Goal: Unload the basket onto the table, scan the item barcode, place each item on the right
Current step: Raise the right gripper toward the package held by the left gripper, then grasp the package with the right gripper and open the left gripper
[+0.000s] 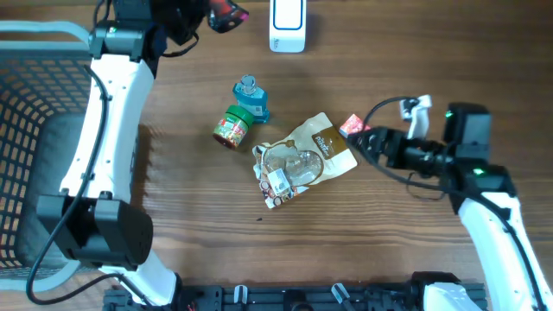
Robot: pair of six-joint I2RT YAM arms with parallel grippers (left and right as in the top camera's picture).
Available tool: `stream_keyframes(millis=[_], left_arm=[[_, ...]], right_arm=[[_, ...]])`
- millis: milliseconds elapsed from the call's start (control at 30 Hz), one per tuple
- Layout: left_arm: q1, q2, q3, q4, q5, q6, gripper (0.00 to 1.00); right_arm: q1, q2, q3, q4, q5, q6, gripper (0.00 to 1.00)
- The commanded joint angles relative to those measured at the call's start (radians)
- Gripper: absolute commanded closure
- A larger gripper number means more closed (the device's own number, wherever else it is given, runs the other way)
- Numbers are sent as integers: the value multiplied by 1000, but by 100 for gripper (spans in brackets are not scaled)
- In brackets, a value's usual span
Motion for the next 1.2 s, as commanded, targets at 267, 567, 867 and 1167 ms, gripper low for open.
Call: stream_keyframes(millis=[267, 567, 867, 1167], left_arm=[[-136, 0, 8, 37, 198, 31, 96], [-287, 0, 7, 37, 218, 57, 96], [-413, 0, 7, 66, 218, 55, 96], [-467, 0, 7, 66, 214, 17, 96]], right_arm=[[-423, 0, 65, 0, -573, 280, 0], [-404, 190, 65, 166, -747, 480, 1], [-360, 272, 65, 580, -780, 842, 35], [-247, 272, 65, 1228, -706, 1257, 35]])
